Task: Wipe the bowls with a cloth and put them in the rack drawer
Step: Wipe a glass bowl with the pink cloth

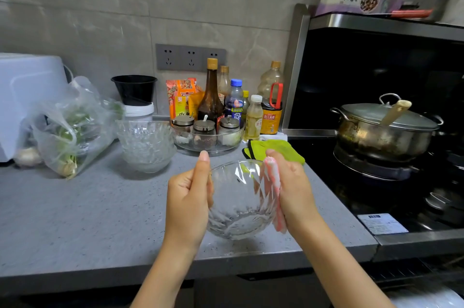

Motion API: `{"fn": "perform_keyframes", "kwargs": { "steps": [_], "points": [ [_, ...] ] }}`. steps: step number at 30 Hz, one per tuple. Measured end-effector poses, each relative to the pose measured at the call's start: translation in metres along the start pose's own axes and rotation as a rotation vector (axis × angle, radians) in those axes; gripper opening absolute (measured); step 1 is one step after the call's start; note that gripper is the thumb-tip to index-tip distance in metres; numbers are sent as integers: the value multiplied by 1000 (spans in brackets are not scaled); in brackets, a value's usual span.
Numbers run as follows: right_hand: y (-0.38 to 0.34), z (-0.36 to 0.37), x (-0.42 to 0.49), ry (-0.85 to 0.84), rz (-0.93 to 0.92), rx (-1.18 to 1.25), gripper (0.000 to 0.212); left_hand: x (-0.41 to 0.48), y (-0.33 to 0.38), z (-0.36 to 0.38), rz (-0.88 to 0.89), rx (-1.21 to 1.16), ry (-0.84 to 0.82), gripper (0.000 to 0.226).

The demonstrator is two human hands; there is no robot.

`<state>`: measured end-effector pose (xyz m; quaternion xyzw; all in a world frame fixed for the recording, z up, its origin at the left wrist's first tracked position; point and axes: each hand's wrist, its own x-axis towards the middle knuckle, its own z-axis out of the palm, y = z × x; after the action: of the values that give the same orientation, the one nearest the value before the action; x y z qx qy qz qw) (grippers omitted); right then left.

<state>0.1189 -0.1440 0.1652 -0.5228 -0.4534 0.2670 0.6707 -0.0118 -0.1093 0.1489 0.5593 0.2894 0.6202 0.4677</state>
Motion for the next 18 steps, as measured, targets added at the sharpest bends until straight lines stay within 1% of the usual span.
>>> {"fn": "perform_keyframes", "kwargs": {
  "steps": [4,7,9,11,14,17,18],
  "points": [
    [-15,-4,-1,-31,-107,-165,66,5,2,-4,66,162,-117,62],
    [-17,-2,0,-84,-236,-273,67,6,6,5,172,339,-189,66],
    [-14,2,0,-102,-290,-321,64,9,7,13,256,408,-181,67],
    [-7,3,1,-92,-323,-286,66,10,6,16,285,427,-156,66],
    [9,4,-3,-43,-370,-179,60,8,3,17,201,324,-65,69],
    [29,7,-11,52,-422,-345,40,7,-5,18,84,200,55,65],
    [33,9,-14,74,-469,-417,39,7,-8,19,58,174,75,65]
  ]
}}
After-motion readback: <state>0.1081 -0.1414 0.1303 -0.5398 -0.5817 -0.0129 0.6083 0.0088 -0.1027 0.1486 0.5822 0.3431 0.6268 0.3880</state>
